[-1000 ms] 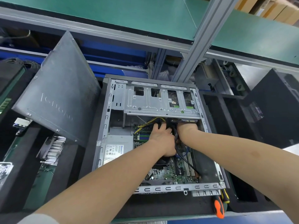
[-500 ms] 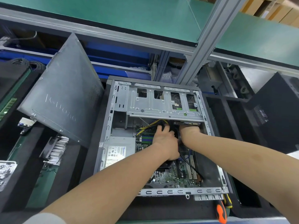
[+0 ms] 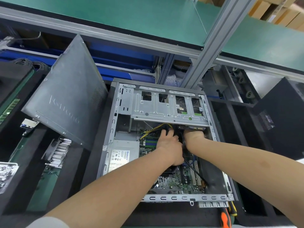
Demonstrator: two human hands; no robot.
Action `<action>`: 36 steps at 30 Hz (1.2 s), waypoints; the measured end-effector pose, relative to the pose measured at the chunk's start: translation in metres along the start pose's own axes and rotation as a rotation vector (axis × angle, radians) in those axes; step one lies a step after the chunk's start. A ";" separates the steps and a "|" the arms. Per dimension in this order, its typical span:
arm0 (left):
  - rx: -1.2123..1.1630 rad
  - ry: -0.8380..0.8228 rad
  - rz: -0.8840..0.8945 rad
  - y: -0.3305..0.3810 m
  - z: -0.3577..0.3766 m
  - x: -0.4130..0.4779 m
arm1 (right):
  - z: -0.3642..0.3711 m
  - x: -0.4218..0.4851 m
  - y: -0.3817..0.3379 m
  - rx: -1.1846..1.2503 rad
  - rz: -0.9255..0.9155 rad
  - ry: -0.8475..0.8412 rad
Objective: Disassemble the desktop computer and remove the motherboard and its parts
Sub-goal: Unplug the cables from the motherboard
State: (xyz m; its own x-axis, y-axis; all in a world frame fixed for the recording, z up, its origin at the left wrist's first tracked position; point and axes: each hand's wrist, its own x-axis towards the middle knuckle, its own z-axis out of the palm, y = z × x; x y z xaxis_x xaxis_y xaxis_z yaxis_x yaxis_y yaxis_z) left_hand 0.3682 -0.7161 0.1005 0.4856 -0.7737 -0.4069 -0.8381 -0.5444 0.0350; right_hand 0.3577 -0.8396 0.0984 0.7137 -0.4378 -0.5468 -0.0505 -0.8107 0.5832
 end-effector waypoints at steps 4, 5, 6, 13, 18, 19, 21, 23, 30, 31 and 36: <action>0.008 -0.004 0.001 0.000 -0.001 0.000 | -0.001 0.001 0.002 0.037 -0.001 0.010; 0.010 -0.004 0.001 0.000 0.000 0.000 | 0.000 0.000 0.002 0.034 -0.001 0.004; 0.014 -0.004 0.001 0.000 -0.001 0.000 | 0.000 -0.001 0.002 0.024 0.001 -0.001; -0.003 -0.008 -0.004 0.000 0.000 0.000 | -0.001 -0.008 0.004 0.059 -0.024 0.041; -0.025 -0.024 -0.010 -0.001 0.001 0.001 | 0.002 -0.019 0.011 0.010 -0.098 0.116; -0.029 -0.024 -0.010 -0.001 0.001 0.001 | 0.002 -0.021 0.012 -0.014 -0.110 0.122; -0.034 -0.023 -0.010 -0.001 0.001 0.001 | 0.003 -0.021 0.014 -0.032 -0.119 0.128; -0.037 -0.021 -0.007 0.000 0.002 0.001 | 0.004 -0.019 0.014 -0.025 -0.113 0.098; -0.053 -0.022 0.000 0.000 0.000 0.000 | 0.006 -0.007 0.016 0.051 -0.041 0.027; -0.054 -0.025 0.001 0.000 0.000 0.000 | 0.008 -0.007 0.015 0.052 -0.033 0.028; -0.050 -0.046 -0.009 -0.001 -0.002 0.000 | 0.005 -0.007 0.015 0.119 0.004 0.049</action>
State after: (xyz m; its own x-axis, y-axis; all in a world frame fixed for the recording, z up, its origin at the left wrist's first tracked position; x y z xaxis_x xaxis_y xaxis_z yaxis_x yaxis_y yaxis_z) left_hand 0.3697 -0.7164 0.1019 0.4796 -0.7537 -0.4493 -0.8199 -0.5674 0.0767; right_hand 0.3489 -0.8505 0.1079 0.7465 -0.4238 -0.5129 -0.1335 -0.8507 0.5085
